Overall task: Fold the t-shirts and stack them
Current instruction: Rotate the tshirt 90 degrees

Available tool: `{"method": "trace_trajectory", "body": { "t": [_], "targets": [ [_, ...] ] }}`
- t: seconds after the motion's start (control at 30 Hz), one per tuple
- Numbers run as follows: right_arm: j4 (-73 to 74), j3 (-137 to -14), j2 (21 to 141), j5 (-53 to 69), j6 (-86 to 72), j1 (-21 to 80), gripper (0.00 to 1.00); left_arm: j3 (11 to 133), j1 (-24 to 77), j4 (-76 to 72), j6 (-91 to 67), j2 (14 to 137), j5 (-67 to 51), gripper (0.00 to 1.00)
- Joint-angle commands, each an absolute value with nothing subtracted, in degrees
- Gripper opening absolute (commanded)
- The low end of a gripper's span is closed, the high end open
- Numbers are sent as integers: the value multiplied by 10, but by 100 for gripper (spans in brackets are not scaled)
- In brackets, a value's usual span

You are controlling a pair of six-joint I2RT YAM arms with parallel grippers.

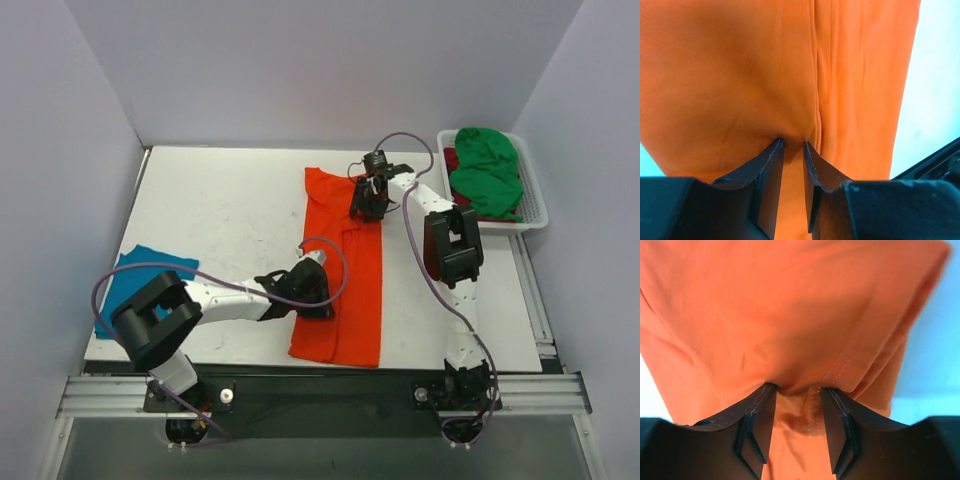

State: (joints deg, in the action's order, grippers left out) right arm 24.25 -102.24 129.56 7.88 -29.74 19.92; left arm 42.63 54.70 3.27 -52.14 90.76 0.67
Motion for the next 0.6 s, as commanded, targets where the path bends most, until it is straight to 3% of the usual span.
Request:
{"method": "trace_trajectory", "body": {
  "t": [0.0,0.2,0.27,0.37,0.5,0.57],
  "targets": [
    [251,-1091,1353,99,-273,178,43,468,537,25,-534,966,1,34],
    [258,-1172,1366,143,-251,172,53,531,521,13,-531,988,-38,37],
    [260,-1174,1345,149,-243,171,58,534,524,21,-523,956,-34,46],
    [272,-1165,1288,153,-244,168,62,517,523,47,-513,899,-27,50],
    [284,-1094,1169,150,-268,161,63,465,518,80,-509,811,-9,52],
    [281,-998,1116,138,-292,161,63,438,514,100,-510,760,-4,52]
  ]
}}
